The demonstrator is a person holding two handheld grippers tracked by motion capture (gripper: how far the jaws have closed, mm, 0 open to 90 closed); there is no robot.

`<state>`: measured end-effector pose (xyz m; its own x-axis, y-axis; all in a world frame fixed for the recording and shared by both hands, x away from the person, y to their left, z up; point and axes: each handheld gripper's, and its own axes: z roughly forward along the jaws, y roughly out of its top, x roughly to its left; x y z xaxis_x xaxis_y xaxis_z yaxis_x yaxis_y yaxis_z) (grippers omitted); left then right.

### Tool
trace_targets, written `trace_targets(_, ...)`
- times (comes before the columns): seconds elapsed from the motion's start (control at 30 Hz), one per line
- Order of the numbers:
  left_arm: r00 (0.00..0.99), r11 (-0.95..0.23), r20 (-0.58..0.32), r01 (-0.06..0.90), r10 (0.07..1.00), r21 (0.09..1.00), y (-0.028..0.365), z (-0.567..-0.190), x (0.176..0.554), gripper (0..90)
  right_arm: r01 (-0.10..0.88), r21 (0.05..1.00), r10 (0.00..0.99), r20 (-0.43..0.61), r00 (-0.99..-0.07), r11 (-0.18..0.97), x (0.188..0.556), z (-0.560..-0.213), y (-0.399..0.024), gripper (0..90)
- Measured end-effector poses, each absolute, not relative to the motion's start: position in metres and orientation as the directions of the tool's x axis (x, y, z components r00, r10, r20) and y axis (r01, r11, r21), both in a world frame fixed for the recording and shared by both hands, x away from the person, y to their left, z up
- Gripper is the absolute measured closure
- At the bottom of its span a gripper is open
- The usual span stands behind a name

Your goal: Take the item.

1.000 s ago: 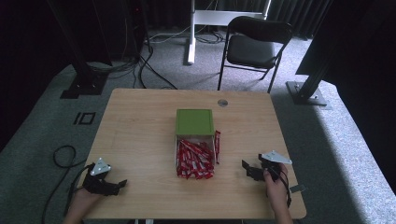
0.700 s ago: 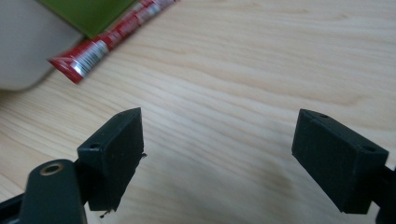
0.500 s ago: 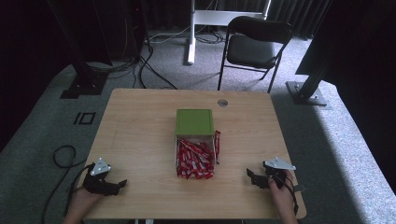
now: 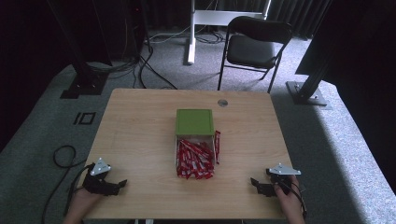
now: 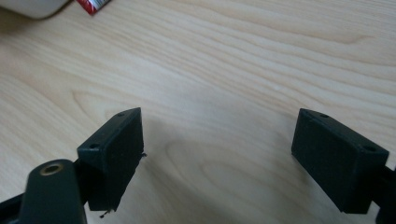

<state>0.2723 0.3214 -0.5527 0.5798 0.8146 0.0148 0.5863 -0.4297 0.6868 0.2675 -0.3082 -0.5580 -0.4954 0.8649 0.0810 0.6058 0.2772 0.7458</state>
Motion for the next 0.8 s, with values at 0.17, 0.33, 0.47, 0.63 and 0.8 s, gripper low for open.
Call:
trace_targets(0.17, 0.580, -0.429, 0.014, 0.586, 0.815, 0.687, 0.3214, -0.5527, 0.2723, 1.5, 0.588, 0.741, 0.841, 0.060, -0.538, 0.324, 0.2603, -0.5584, -0.3128, 13.7)
trace_targets(0.33, 0.579, -0.428, 0.013, 0.587, 0.815, 0.687, 0.3215, -0.5527, 0.2723, 1.5, 0.564, 0.729, 0.820, 0.008, -0.573, 0.388, 0.2594, -0.5591, -0.3083, 12.1)
trace_targets(0.47, 0.579, -0.429, 0.014, 0.586, 0.815, 0.687, 0.3214, -0.5528, 0.2723, 1.5, 0.563, 0.729, 0.819, 0.007, -0.574, 0.388, 0.2596, -0.5592, -0.3081, 12.1)
trace_targets(0.63, 0.579, -0.428, 0.013, 0.587, 0.815, 0.687, 0.3215, -0.5527, 0.2723, 1.5, 0.564, 0.729, 0.819, 0.008, -0.574, 0.388, 0.2596, -0.5592, -0.3081, 12.1)
trace_targets(0.8, 0.579, -0.428, 0.013, 0.587, 0.815, 0.687, 0.3215, -0.5527, 0.2723, 1.5, 0.564, 0.729, 0.819, 0.008, -0.574, 0.389, 0.2596, -0.5592, -0.3081, 12.0)
